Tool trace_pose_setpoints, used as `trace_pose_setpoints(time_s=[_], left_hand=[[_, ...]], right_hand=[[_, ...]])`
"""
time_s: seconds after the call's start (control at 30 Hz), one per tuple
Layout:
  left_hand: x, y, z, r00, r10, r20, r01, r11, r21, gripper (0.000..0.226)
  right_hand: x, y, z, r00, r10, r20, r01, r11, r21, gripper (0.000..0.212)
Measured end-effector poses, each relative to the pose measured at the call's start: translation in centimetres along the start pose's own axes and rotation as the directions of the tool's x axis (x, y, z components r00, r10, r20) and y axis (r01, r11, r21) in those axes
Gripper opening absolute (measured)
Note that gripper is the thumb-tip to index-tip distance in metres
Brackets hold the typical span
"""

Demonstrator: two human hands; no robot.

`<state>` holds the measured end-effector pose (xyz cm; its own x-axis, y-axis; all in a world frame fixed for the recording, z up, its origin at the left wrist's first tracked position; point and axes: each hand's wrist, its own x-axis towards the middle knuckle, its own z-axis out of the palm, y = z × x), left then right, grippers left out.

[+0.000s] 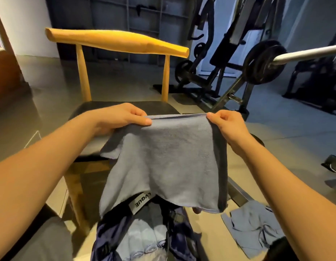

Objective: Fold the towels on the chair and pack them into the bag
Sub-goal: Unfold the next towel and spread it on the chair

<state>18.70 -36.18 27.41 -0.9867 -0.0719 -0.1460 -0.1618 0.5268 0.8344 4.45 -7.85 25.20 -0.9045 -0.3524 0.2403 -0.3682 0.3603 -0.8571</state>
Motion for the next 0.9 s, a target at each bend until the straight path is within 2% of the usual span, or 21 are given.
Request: trace_pose_setpoints(time_s=[0.1, 0.2, 0.3, 0.4, 0.5, 0.6, 0.67, 0.73, 0.8, 0.9], left_hand=[[-0.6, -2.2, -2.4, 0.998, -0.066, -0.021, 0.065, 0.997, -0.046, 0.025], [-0.4, -4.0, -4.2, 0.960, 0.001, -0.279, -0.012, 0.999, -0.038, 0.025], [0.3, -4.5, -5.8, 0.803, 0.032, -0.595, -0.103, 0.991, -0.085, 0.024], [0.4, -4.3, -8.1, 0.682, -0.088, -0.726, -0.140, 0.958, -0.248, 0.021], [-0.2, -4.9, -11.4, 0.616, -0.287, -0.734, -0.180, 0.855, -0.486, 0.024], [-1.2, -5.8, -14.4, 0.614, -0.404, -0.678, -0.151, 0.783, -0.604, 0.028], [-1.5, -5.8, -15.5, 0.604, -0.451, -0.657, -0.145, 0.748, -0.647, 0.032], [-1.7, -5.0, -15.8, 0.605, -0.455, -0.654, -0.181, 0.721, -0.669, 0.030], [-1.8, -3.5, -15.7, 0.609, -0.436, -0.662, -0.207, 0.718, -0.664, 0.025], [-1.5, -1.3, -15.8, 0.604, -0.338, -0.722, -0.268, 0.767, -0.583, 0.033]], right_hand=[[0.9, -0.2, 0.2, 0.997, -0.010, -0.075, 0.013, 0.999, 0.047, 0.036], [1.6, -2.1, 0.6, 0.996, -0.042, -0.078, 0.048, 0.996, 0.073, 0.044], [1.7, -5.2, 1.2, 0.995, -0.034, 0.090, 0.031, 0.999, 0.036, 0.048], [2.2, -7.9, 0.7, 0.948, 0.083, 0.309, -0.099, 0.994, 0.035, 0.039], [3.4, -9.0, -0.2, 0.921, 0.162, 0.355, -0.191, 0.980, 0.049, 0.040], [4.4, -9.3, -0.9, 0.899, 0.222, 0.378, -0.218, 0.974, -0.052, 0.042], [4.7, -9.7, -0.5, 0.889, 0.235, 0.392, -0.195, 0.971, -0.139, 0.036], [5.4, -10.4, 0.3, 0.921, 0.205, 0.331, -0.174, 0.977, -0.120, 0.023], [6.1, -11.6, 1.4, 0.966, 0.167, 0.196, -0.162, 0.986, -0.044, 0.022], [8.1, -13.9, 2.8, 0.992, 0.118, 0.032, -0.120, 0.989, 0.083, 0.019]])
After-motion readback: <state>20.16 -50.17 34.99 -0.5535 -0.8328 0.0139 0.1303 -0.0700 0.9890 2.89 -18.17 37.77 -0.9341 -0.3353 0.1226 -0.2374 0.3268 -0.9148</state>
